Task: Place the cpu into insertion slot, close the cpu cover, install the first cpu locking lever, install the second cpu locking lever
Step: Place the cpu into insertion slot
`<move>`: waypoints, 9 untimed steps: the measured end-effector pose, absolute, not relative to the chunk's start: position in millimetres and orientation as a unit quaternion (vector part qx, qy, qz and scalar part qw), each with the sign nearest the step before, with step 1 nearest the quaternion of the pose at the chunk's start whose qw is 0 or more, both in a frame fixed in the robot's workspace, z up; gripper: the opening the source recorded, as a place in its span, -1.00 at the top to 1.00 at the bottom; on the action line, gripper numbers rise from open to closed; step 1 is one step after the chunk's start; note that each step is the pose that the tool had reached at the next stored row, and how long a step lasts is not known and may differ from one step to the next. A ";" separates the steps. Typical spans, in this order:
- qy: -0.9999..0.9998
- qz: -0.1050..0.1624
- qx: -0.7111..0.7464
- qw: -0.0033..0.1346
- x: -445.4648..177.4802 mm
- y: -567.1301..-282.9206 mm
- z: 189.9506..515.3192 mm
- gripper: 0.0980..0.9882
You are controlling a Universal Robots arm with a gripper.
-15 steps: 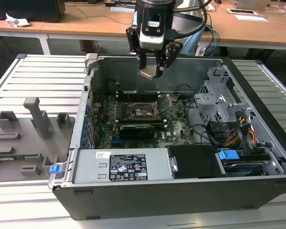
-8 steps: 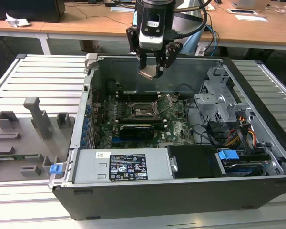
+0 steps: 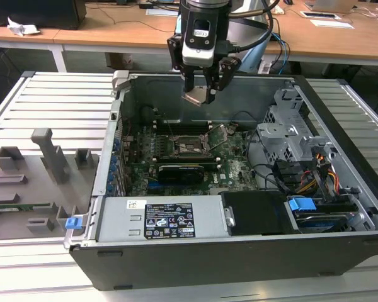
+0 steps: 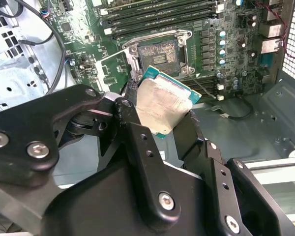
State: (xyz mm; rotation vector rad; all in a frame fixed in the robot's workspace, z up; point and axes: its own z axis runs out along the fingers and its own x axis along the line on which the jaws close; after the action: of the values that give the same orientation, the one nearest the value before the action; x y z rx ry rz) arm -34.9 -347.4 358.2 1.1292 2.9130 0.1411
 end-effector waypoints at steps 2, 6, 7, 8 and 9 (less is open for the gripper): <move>0.930 0.045 0.365 0.007 -35.0 -347.4 357.4 0.01; 0.921 0.045 0.387 0.008 -35.0 -347.4 356.5 0.01; 0.918 0.045 0.393 0.009 -35.0 -347.4 356.3 0.01; 0.913 0.045 0.405 0.009 -34.9 -347.4 356.1 0.01; 0.910 0.045 0.412 0.009 -34.9 -347.4 355.8 0.01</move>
State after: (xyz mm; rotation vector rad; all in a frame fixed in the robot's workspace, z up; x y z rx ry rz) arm -34.9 -347.4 355.8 1.2881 2.8412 0.1393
